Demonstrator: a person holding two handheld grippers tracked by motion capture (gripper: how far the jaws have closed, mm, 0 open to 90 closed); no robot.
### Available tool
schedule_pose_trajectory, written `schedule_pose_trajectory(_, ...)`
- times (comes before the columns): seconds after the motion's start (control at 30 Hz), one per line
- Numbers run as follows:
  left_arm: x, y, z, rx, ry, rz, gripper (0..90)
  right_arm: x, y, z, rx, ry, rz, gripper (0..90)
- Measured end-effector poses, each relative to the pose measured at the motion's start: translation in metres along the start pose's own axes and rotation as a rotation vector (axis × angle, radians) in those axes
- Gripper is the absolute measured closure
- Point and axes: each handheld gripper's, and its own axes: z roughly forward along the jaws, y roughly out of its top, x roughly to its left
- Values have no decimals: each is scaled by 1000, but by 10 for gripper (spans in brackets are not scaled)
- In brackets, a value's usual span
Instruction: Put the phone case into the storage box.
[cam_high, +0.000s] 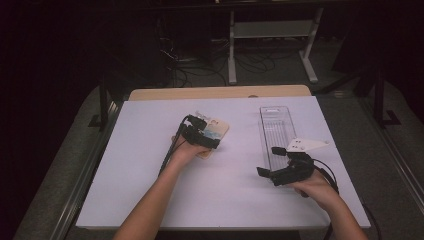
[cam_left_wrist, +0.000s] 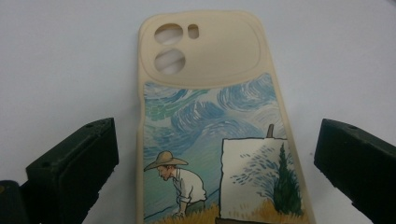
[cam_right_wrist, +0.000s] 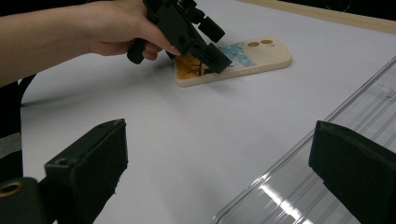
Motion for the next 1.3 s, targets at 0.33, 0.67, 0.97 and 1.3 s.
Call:
schedule_pose_trajectory(0.33,-3,-2,3,28,20,38,0,0,0,0,0,0,0,39)
schedule_pose_trajectory(0.67,-4,-4,5,46,26,41,0,0,0,0,0,1,0,39)
schedule_pose_trajectory(0.97,-3,-6,4,43,-1,34,53,0,0,0,0,0,0,38)
schedule_pose_trajectory(1.3,-5,-9,3,17,9,8,83,0,0,0,0,-2,1,39)
